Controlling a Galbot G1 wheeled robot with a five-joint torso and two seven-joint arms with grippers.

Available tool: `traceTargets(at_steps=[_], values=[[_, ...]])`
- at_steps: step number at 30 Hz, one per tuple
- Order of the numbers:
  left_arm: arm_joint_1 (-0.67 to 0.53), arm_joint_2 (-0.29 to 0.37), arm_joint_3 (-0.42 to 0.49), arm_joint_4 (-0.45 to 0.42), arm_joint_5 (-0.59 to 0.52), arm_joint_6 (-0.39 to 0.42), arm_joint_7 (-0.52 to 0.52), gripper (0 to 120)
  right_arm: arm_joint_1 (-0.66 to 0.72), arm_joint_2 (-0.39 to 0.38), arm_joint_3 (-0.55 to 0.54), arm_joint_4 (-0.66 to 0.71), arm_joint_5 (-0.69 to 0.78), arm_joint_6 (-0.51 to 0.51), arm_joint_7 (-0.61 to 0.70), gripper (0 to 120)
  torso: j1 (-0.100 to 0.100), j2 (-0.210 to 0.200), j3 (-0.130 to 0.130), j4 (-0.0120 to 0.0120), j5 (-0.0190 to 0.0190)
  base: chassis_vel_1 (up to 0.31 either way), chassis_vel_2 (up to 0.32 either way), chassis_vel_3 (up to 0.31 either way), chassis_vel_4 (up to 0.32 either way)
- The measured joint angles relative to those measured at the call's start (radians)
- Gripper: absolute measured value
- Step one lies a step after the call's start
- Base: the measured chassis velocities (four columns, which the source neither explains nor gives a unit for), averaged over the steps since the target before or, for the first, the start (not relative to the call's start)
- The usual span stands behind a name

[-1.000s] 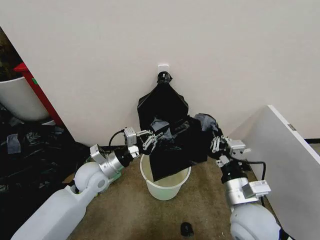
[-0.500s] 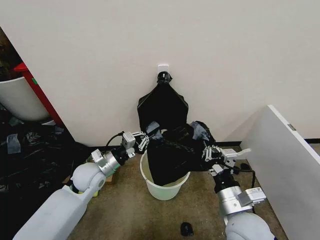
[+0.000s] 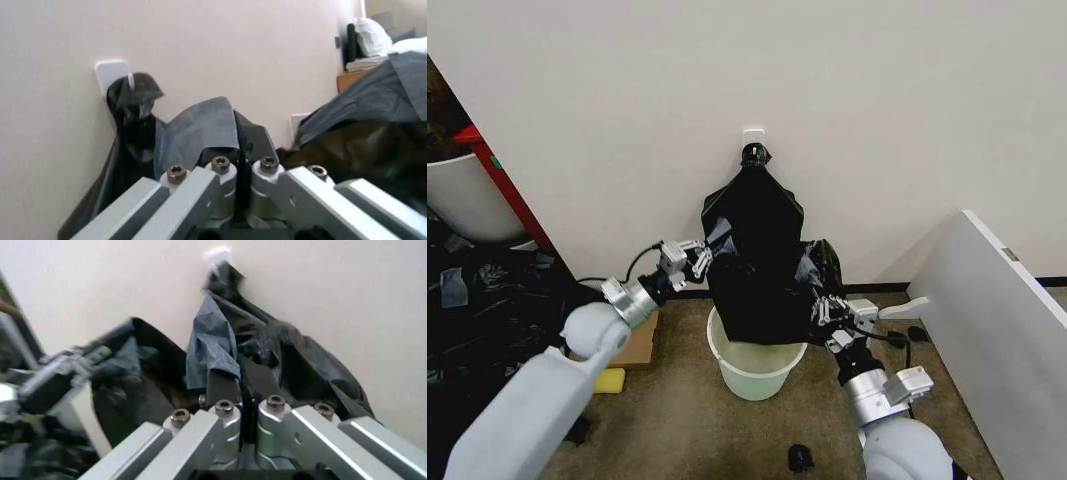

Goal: Place the garbage bag over the trash bin.

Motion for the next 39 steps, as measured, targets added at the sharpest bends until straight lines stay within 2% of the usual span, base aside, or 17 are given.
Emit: traceTargets(at_steps=[5, 12, 19, 28, 32, 35, 39], values=[[-0.002, 0.005, -0.010, -0.012, -0.003, 0.014, 0.018, 0, 0.020, 0.006, -0.001, -0.005, 0.040, 0.007, -0.024, 0, 0.000, 0.000, 0.000, -0.0001, 0.0001, 0.000, 0.000, 0.000, 0.000], [0.046, -0.011, 0.002, -0.011, 0.040, 0.023, 0.026, 0, 0.002, 0.021, -0.046, -0.045, 0.031, -0.041, 0.060, 0, 0.000, 0.000, 0.000, 0.0000, 0.0001, 0.000, 0.000, 0.000, 0.000], [0.103, -0.010, 0.009, -0.013, 0.170, 0.048, 0.070, 0, -0.014, 0.036, -0.086, -0.112, 0.050, -0.107, 0.134, 0, 0.000, 0.000, 0.000, 0.0000, 0.0002, 0.000, 0.000, 0.000, 0.000], [0.161, -0.018, 0.009, 0.013, 0.287, 0.044, 0.071, 0, -0.020, 0.044, -0.103, -0.138, 0.008, -0.111, 0.134, 0, 0.000, 0.000, 0.000, 0.0000, 0.0001, 0.000, 0.000, 0.000, 0.000], [0.158, -0.015, -0.013, 0.029, 0.354, 0.028, 0.074, 0, -0.025, 0.038, -0.093, -0.144, -0.036, -0.079, 0.084, 0, 0.000, 0.000, 0.000, 0.0000, 0.0001, 0.000, 0.000, 0.000, 0.000], [0.146, -0.010, -0.061, 0.075, 0.464, -0.022, 0.094, 0, -0.025, 0.045, -0.114, -0.177, -0.053, -0.073, 0.084, 0, 0.000, 0.000, 0.000, -0.0001, 0.0001, 0.000, 0.000, 0.000, 0.000], [0.143, -0.002, -0.102, 0.092, 0.478, -0.045, 0.109, 0, -0.020, 0.062, -0.140, -0.198, -0.066, -0.074, 0.100, 0, 0.000, 0.000, 0.000, 0.0001, 0.0001, 0.000, 0.000, 0.000, 0.000]])
